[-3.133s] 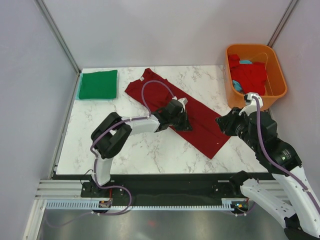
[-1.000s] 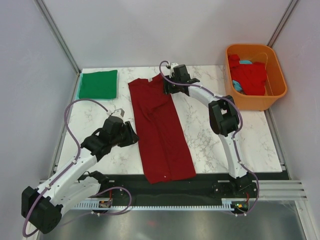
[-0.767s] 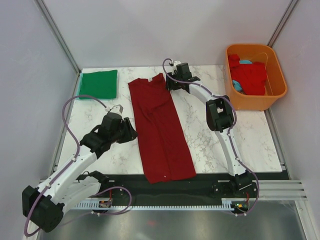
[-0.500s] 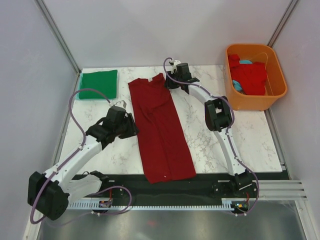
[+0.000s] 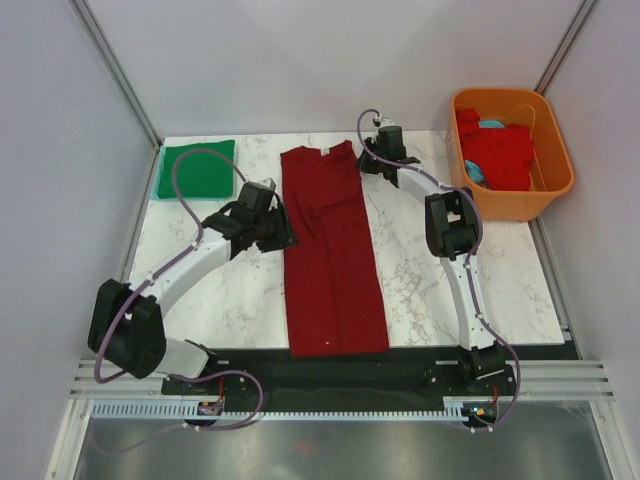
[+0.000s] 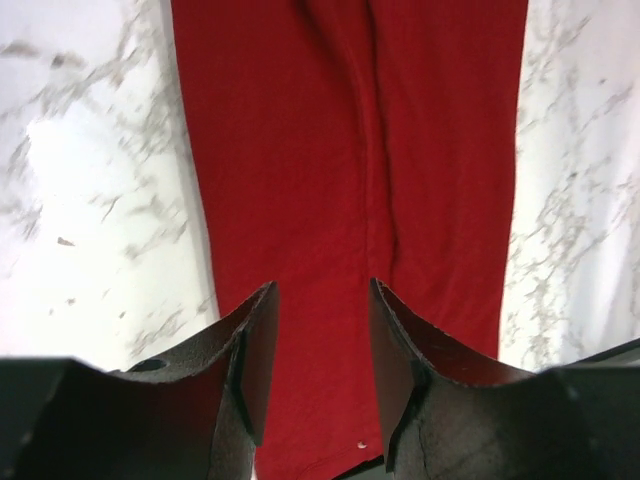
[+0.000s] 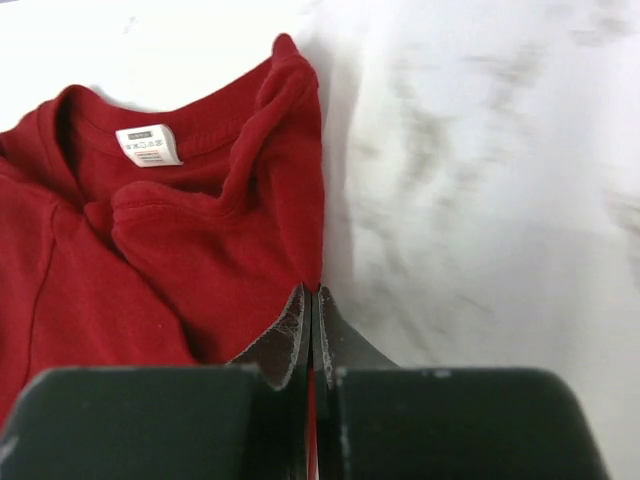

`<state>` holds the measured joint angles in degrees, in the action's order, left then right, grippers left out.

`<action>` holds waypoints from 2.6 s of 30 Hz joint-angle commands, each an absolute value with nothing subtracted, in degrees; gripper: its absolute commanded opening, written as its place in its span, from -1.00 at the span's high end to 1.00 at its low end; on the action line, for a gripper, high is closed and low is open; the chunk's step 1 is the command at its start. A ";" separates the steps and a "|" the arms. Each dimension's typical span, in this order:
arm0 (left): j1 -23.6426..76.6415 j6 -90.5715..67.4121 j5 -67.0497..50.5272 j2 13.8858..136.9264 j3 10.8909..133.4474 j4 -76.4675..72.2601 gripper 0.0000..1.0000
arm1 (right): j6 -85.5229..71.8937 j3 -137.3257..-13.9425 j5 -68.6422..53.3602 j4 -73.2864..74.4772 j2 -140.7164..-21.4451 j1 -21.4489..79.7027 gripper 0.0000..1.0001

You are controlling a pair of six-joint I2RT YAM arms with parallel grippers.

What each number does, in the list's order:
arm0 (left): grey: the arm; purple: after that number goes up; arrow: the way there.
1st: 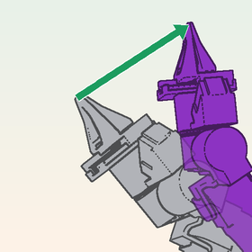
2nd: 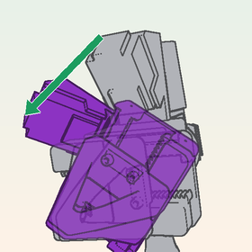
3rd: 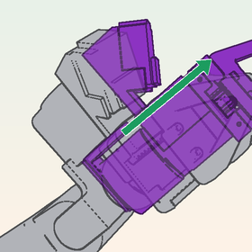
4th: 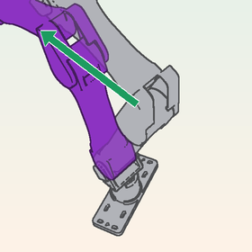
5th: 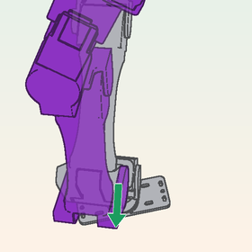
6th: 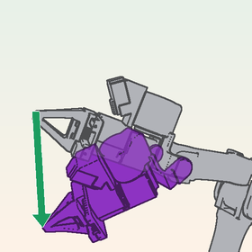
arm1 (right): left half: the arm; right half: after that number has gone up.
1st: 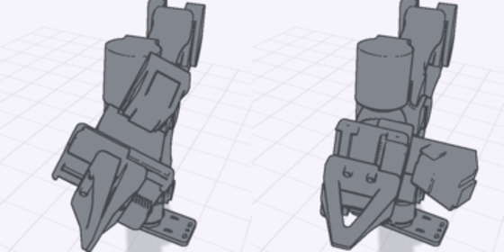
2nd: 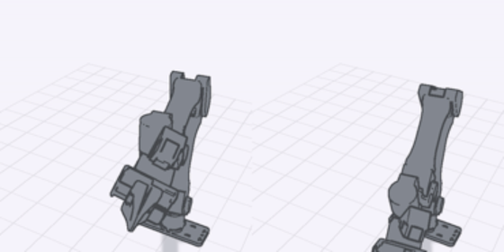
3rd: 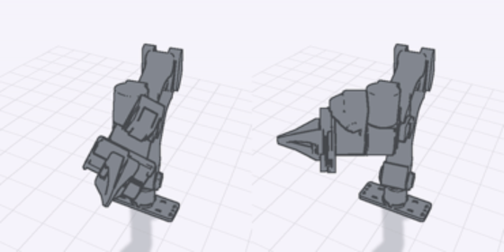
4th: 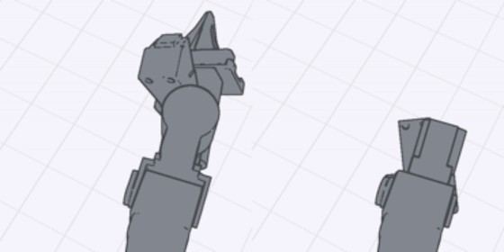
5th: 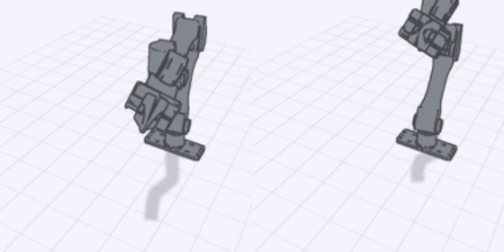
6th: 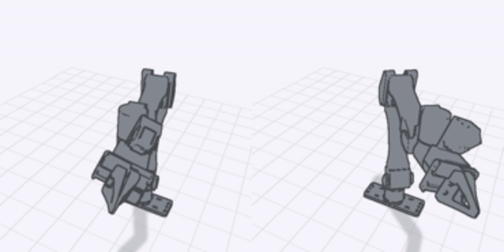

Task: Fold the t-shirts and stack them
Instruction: Fold the tshirt

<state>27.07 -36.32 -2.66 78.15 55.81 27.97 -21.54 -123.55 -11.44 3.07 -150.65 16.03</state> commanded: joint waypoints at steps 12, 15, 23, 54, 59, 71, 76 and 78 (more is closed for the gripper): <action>34.53 -34.53 -9.23 91.31 68.82 22.94 0.02 | -26.90 -107.93 2.82 10.90 -136.24 11.07 0.75; 38.40 -36.20 -9.93 93.95 68.38 20.92 0.03 | -25.67 -108.63 3.42 11.51 -135.09 11.16 0.53; 46.40 -39.81 -8.00 98.26 66.10 15.56 0.03 | -23.20 -115.21 4.13 14.59 -136.67 11.07 0.55; 36.91 -35.51 -1.76 134.03 111.79 14.33 0.70 | -24.87 -123.39 -1.41 13.27 -142.91 11.16 0.81; 36.21 -35.95 -1.67 137.46 112.85 14.50 0.69 | -26.54 -125.15 -0.35 12.92 -144.84 11.07 0.80; 35.07 -37.17 -4.04 140.89 110.13 14.41 0.66 | -29.97 -126.04 -1.23 3.08 -148.71 11.07 0.74; 35.07 -37.18 -4.84 141.24 109.95 14.41 0.66 | -29.62 -125.86 -1.14 1.06 -149.15 10.99 0.65; 35.07 -37.09 -4.83 141.24 109.95 14.41 0.65 | -29.53 -126.03 -1.14 0.62 -149.24 11.07 0.56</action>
<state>35.22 -37.43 -5.17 139.13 110.08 13.52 -29.21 -123.70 -0.43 4.69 -148.79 11.09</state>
